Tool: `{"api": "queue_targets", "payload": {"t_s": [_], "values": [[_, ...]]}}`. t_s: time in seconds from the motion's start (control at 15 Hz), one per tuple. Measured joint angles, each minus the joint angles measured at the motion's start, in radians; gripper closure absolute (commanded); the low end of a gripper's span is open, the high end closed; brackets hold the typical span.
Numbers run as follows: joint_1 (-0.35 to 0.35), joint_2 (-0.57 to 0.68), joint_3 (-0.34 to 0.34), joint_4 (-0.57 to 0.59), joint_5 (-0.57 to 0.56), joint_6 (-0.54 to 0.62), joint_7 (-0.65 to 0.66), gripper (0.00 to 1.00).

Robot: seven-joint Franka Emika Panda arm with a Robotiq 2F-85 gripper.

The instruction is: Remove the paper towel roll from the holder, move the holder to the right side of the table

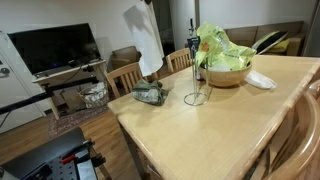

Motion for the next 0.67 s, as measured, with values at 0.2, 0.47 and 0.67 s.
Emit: {"api": "queue_targets", "payload": {"t_s": [0.2, 0.47, 0.67], "values": [[0.0, 0.0, 0.0, 0.0, 0.0, 0.001, 0.0, 1.0], [0.0, 0.012, 0.005, -0.016, -0.043, 0.007, 0.003, 1.0], [-0.001, 0.041, 0.011, -0.038, -0.112, 0.055, 0.021, 1.0]]}}
